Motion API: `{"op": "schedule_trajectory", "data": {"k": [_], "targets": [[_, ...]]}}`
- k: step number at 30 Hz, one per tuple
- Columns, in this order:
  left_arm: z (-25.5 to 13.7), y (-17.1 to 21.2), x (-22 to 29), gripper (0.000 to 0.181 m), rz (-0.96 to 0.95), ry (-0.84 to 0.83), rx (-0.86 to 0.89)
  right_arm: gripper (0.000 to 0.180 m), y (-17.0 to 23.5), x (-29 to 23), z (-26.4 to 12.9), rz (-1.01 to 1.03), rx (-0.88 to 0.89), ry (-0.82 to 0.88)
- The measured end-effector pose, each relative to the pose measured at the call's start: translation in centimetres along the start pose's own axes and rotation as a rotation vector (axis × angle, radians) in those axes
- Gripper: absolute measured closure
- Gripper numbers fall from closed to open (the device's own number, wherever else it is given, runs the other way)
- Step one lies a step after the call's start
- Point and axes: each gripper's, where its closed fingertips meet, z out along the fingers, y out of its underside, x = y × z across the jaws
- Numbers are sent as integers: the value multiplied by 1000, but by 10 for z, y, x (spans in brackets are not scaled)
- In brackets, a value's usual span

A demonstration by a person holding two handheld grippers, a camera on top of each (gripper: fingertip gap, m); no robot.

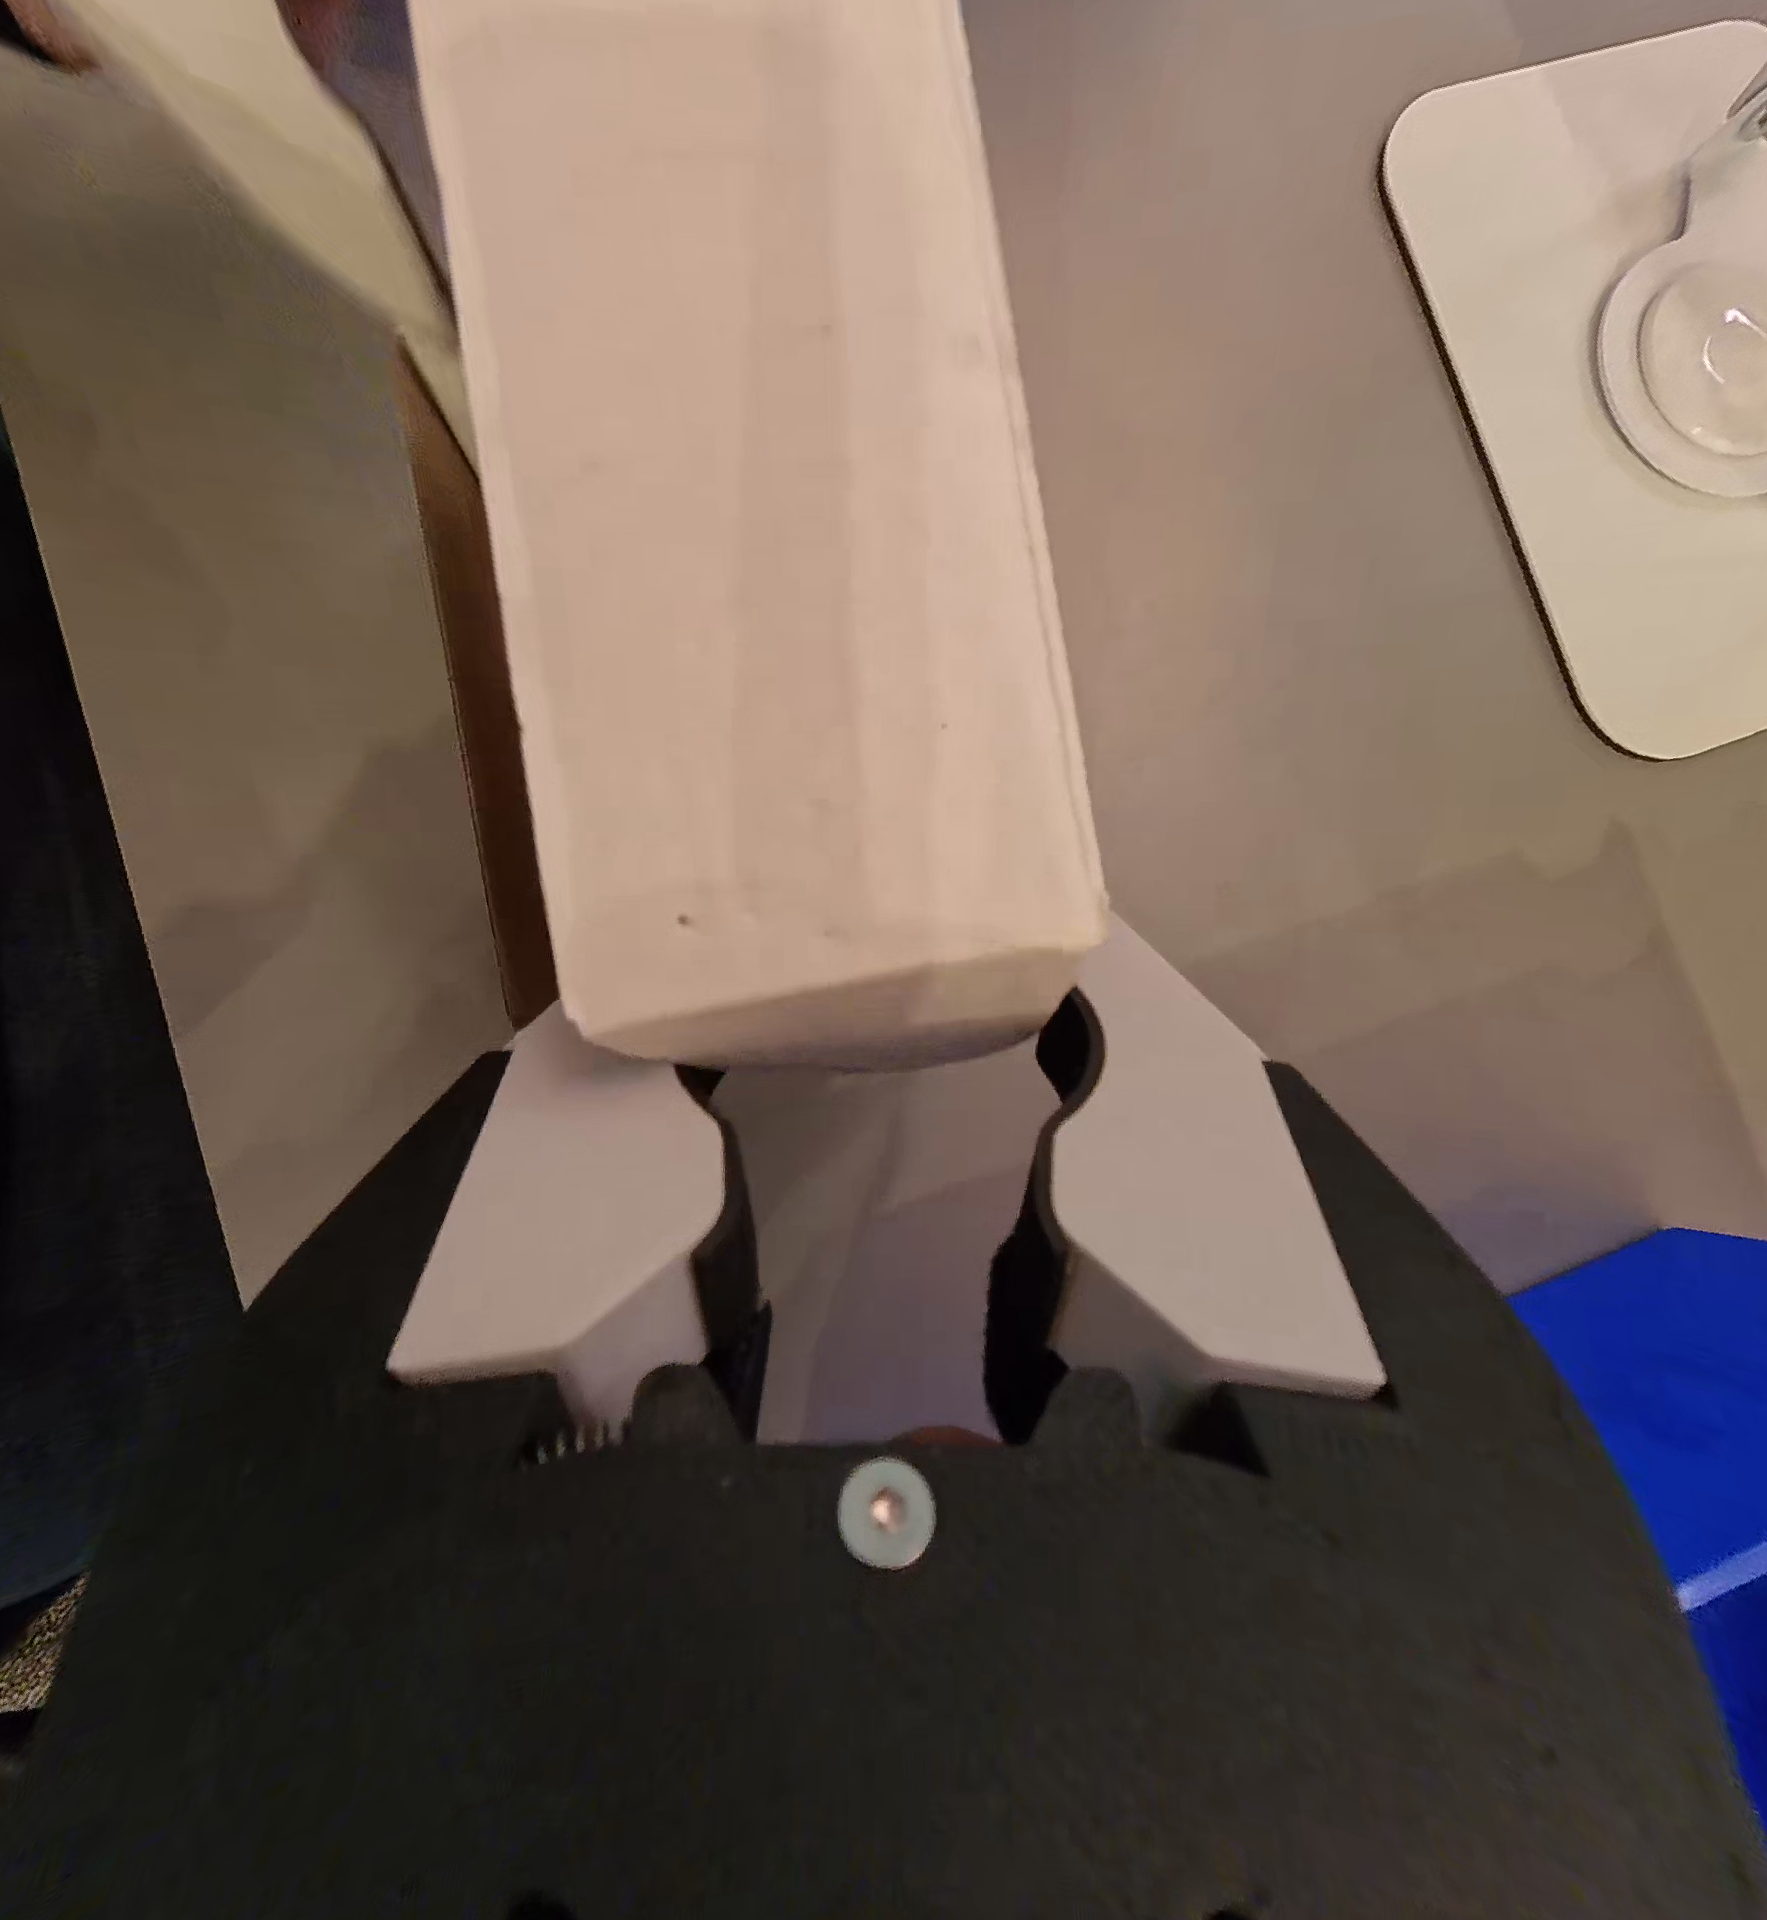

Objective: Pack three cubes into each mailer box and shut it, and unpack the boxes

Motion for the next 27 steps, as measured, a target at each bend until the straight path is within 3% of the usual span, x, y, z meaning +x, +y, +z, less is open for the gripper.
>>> {"op": "schedule_trajectory", "data": {"k": [2,5,8,17,27], "targets": [[-10,-7,-3,137,-15,-13,25,124,1,0,-1,-10,-7,-8],[-15,-7,-12,143,-13,-62,-21,124,0,-1,-1,-19,-8,-20],[-10,-11,-13,159,-22,-66,-45,124,0,-1,0,-27,-20,-18],[9,-7,-19,159,55,-187,-111,124,0,-2,1,-42,-28,0],[10,16,-4,154,158,-132,-203,126,10,-13,4,-179,-141,54]]}}
